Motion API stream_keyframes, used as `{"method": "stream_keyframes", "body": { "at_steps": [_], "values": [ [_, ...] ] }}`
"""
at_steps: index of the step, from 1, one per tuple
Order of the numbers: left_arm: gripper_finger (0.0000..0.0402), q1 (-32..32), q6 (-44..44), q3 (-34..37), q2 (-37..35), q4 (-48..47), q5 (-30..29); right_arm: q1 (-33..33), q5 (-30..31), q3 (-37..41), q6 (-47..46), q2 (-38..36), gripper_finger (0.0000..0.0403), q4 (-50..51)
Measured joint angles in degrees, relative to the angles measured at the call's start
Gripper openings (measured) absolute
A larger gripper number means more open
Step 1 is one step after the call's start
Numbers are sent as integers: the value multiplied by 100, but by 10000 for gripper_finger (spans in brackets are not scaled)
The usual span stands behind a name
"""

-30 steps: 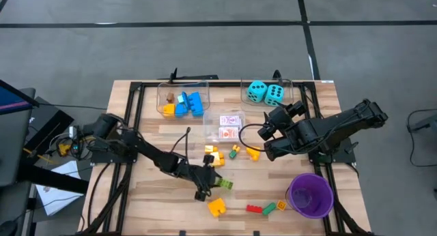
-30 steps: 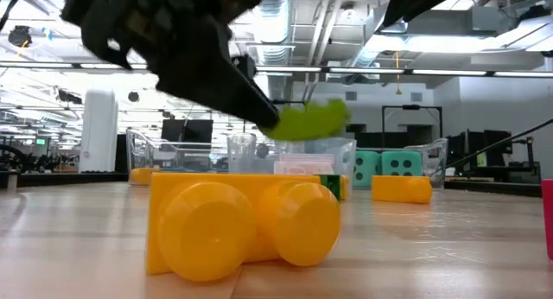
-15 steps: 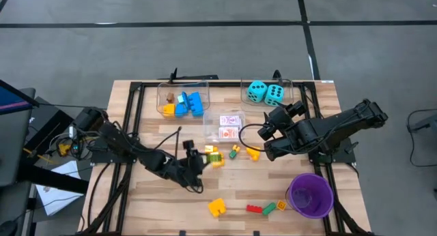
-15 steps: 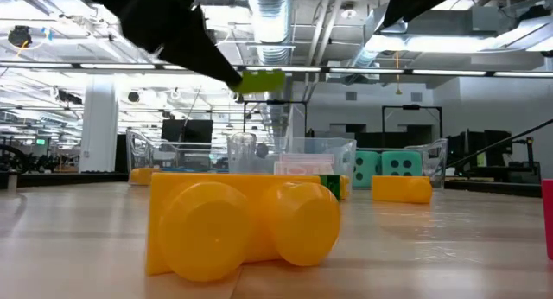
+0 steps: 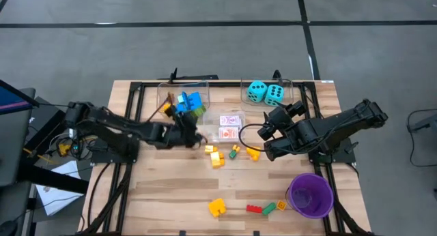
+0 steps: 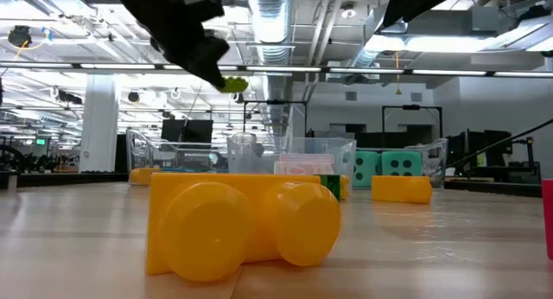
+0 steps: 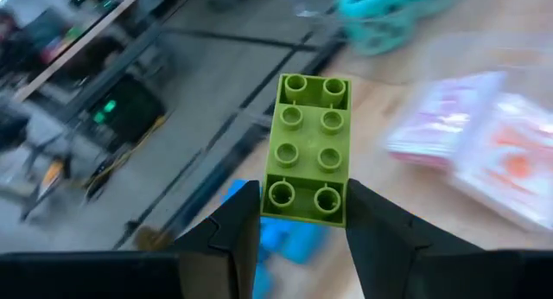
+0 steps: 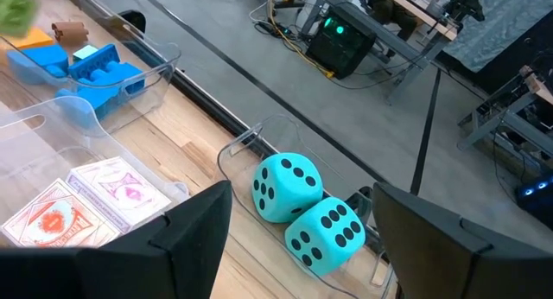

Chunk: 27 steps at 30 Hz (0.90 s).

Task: Pick & Place Toys
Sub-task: Put the light green game piece into the top left transparent bin

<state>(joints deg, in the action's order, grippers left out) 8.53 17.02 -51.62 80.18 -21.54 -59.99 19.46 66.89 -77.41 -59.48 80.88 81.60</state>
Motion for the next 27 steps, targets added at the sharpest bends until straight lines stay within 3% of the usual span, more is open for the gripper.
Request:
{"method": "stream_keyframes", "body": {
  "at_steps": [3,14,23,27],
  "values": [
    [134,-474,0,0,-21,0,83,0,0,0,0,0,272,0],
    [136,-1993,152,2,81,-11,1334,0,0,0,0,0,272,-2],
    [137,-2667,194,2,84,-11,2440,0,0,0,2,0,272,-2],
    [138,-2786,238,2,86,-10,2553,0,0,0,2,2,272,-4]
  ]
}}
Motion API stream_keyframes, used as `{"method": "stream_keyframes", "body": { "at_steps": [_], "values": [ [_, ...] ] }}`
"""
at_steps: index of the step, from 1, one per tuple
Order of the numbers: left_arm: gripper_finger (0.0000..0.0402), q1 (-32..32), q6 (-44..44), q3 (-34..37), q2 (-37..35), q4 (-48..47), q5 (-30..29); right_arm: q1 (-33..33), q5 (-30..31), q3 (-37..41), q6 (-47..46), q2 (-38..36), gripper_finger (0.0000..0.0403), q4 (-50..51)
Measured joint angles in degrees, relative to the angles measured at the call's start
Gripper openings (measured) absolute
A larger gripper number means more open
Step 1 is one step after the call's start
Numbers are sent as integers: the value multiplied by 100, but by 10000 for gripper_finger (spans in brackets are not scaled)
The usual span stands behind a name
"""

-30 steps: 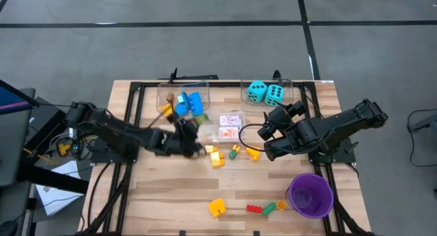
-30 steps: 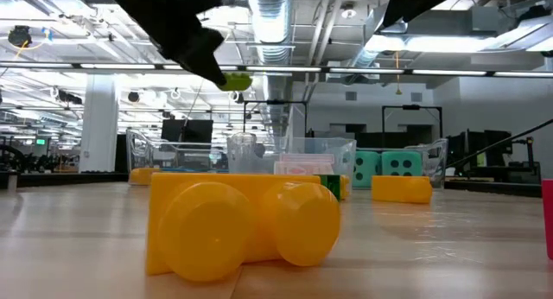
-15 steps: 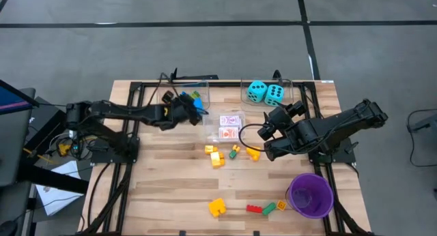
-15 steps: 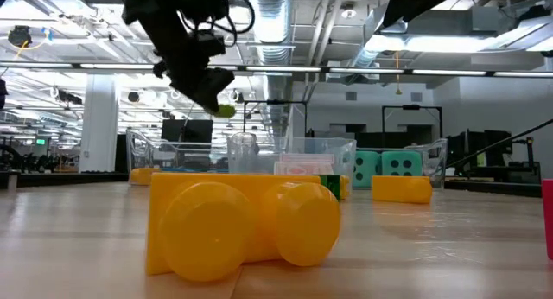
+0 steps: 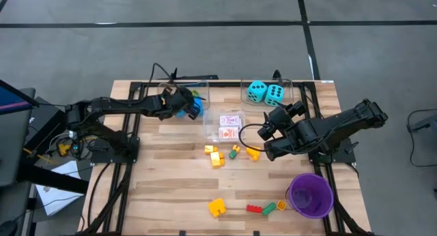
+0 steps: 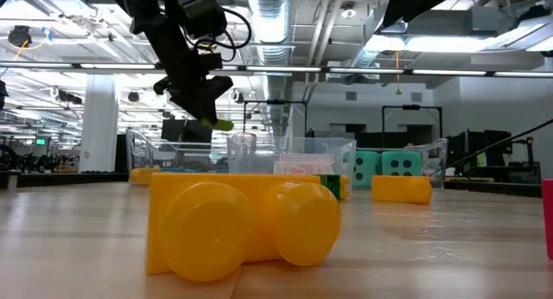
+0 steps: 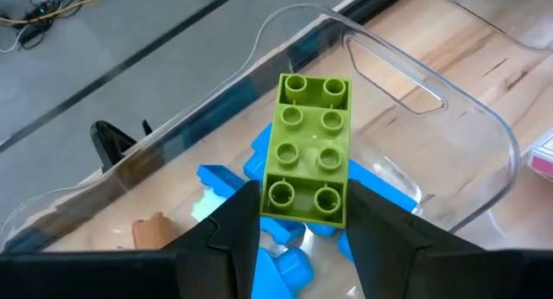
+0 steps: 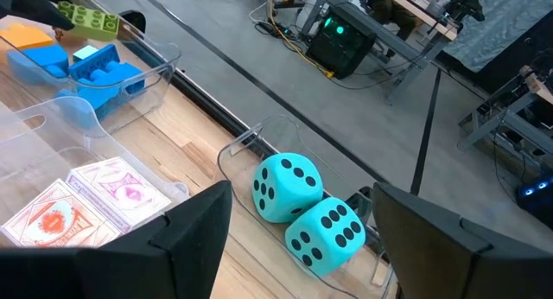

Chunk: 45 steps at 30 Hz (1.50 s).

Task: Pick & Place Toys
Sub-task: Put the light green game piece into the top left transparent bin

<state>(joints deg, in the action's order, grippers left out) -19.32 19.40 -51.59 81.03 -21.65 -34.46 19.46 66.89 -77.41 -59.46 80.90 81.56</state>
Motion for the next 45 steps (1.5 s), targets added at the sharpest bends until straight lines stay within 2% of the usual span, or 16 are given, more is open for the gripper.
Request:
{"method": "stream_keyframes", "body": {
  "at_steps": [6,17,22,26,29,36,45],
  "values": [
    [138,-93,4,0,2,0,192,0,0,0,2,-2,272,-17],
    [138,-101,-55,0,2,15,199,0,0,0,2,0,272,-17],
    [138,-203,-140,0,61,230,942,0,0,0,2,-2,272,-20],
    [138,-361,-151,4,151,296,1069,-2,0,0,3,-2,272,-37],
    [138,-508,-241,-4,302,457,1514,-2,0,0,5,0,272,-39],
    [138,-626,-307,0,714,671,1543,-4,4,0,7,0,272,-26],
    [149,-611,-402,0,795,783,1544,-4,21,0,7,0,272,-17]
  ]
}}
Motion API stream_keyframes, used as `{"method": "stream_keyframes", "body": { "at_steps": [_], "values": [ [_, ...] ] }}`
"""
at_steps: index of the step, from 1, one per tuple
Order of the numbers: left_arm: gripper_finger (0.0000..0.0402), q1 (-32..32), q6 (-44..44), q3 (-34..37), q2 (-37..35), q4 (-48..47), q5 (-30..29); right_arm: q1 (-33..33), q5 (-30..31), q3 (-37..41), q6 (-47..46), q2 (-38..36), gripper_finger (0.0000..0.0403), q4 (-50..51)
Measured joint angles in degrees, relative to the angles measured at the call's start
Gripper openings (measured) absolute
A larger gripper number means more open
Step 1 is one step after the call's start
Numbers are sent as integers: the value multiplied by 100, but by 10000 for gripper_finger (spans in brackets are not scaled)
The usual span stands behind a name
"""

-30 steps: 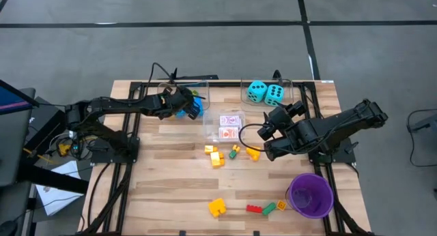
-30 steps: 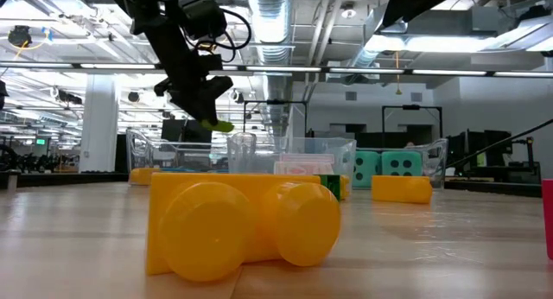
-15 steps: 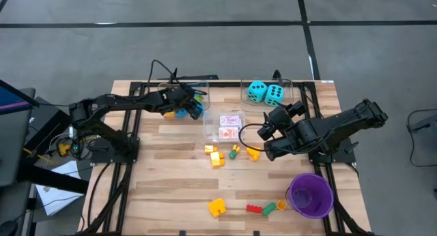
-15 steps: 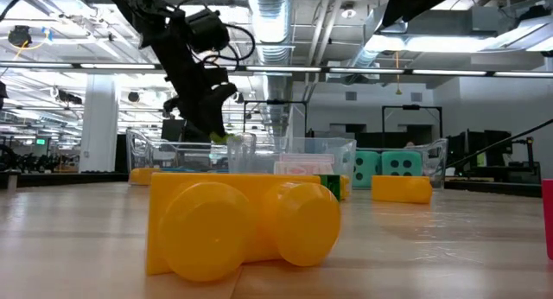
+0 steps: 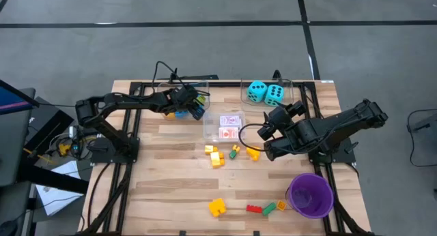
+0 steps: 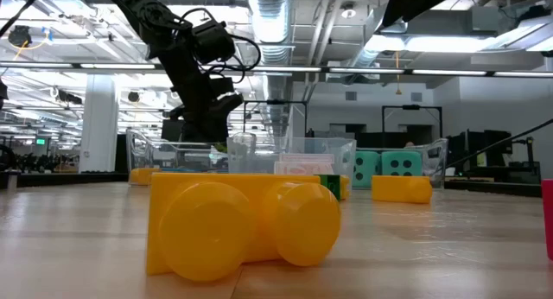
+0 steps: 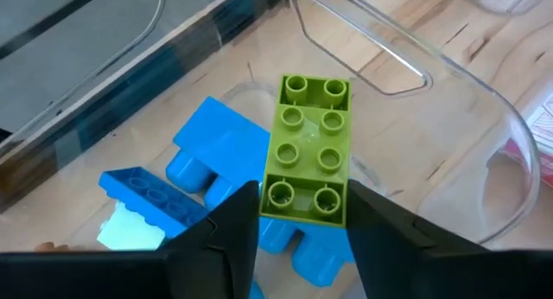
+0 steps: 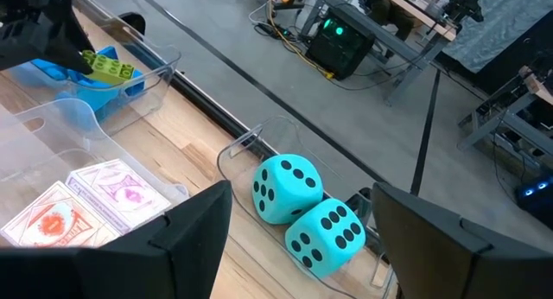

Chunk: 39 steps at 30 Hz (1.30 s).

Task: Pick & Place Toys
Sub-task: Put the light green game piece into the top left transparent bin, then put the yellow game piece into the top left transparent bin

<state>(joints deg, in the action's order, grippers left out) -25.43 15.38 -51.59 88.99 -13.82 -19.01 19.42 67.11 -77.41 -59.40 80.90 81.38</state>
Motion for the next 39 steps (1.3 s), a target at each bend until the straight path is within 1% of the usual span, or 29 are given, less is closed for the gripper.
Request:
{"method": "stream_keyframes", "body": {
  "at_steps": [7,13,17,23,30,32,34,37,39],
  "values": [
    [192,49,-7,0,-22,148,-3,0,0,0,0,0,272,-1],
    [213,72,-9,0,-22,294,-7,0,0,0,0,0,272,-2],
    [219,72,-39,0,-22,353,-10,0,0,0,0,0,272,-2],
    [221,72,-331,2,-171,332,-15,0,0,0,0,0,272,-2],
    [221,180,-357,2,-871,232,18,-2,-2,61,15,-2,272,-44],
    [221,341,-464,0,-1083,225,281,-4,-22,131,96,0,272,-79],
    [221,575,-624,0,-1273,197,692,-10,-24,173,116,0,272,-78],
    [222,1088,-826,0,-1488,227,1241,-9,-21,175,141,0,272,-80],
    [222,1542,-926,0,-1593,220,1389,-9,-19,175,142,0,272,-83]
  ]
}}
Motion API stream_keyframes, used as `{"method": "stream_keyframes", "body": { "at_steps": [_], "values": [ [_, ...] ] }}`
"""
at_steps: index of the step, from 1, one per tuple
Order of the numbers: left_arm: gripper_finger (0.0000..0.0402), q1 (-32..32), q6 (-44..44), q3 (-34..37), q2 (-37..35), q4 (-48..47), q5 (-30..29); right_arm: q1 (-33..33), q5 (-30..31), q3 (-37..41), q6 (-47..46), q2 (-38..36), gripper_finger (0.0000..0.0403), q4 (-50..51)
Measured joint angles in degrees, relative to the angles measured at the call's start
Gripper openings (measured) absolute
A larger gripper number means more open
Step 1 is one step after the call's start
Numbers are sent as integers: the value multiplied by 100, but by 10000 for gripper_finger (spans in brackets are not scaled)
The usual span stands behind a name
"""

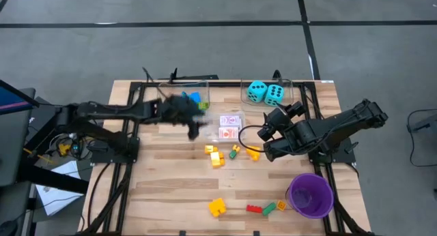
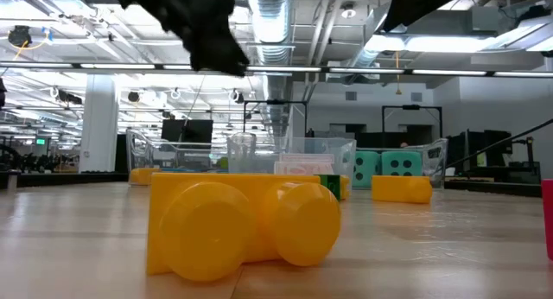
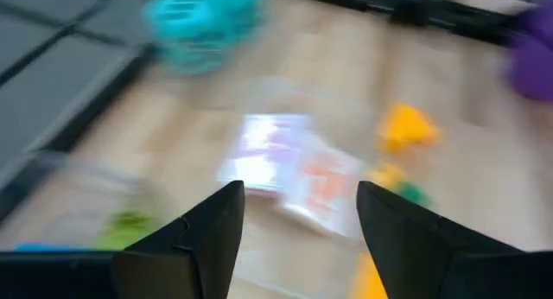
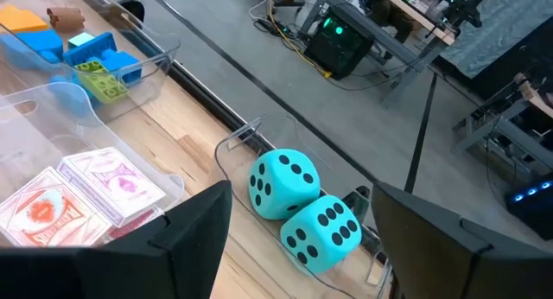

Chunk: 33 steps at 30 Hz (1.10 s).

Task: Pick & Place Toys
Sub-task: Put the yellow game piece into the top left transparent bin

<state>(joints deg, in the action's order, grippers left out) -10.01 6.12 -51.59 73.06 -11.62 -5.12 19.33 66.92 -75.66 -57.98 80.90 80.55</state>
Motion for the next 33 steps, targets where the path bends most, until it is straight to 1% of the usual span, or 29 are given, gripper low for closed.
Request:
{"method": "stream_keyframes", "body": {
  "at_steps": [5,7,9,10,12,14,15,17,21,23,26,31,33],
  "values": [
    [222,1376,-30,0,72,254,18,0,2,0,0,0,272,-2],
    [220,1927,1,0,245,314,-154,0,2,0,0,0,272,-9],
    [213,2425,15,-2,481,340,-608,0,1,0,-1,0,272,-27],
    [208,2622,23,-2,610,351,-953,2,1,0,-1,-1,272,-33],
    [194,2929,190,-2,886,352,-1873,4,0,0,-2,-2,272,-37],
    [178,3072,572,-1,1141,334,-2769,4,2,0,-2,-2,272,-44],
    [171,3083,780,0,1266,349,-3031,4,0,0,-2,-2,272,-46],
    [155,3083,995,0,1486,313,-3134,4,-22,0,0,-2,272,-46],
    [131,3082,950,2,2074,221,-3099,4,-87,0,8,-2,272,-41],
    [120,3081,998,2,2335,265,-3312,4,-87,0,9,-2,272,-24],
    [96,3005,1323,3,2666,269,-3725,4,-87,0,9,-2,272,-22],
    [34,2965,1843,4,2824,447,-4232,4,-87,0,9,-2,272,-22],
    [10,2950,2042,2,2824,481,-4222,4,-89,0,7,-2,272,-23]
  ]
}}
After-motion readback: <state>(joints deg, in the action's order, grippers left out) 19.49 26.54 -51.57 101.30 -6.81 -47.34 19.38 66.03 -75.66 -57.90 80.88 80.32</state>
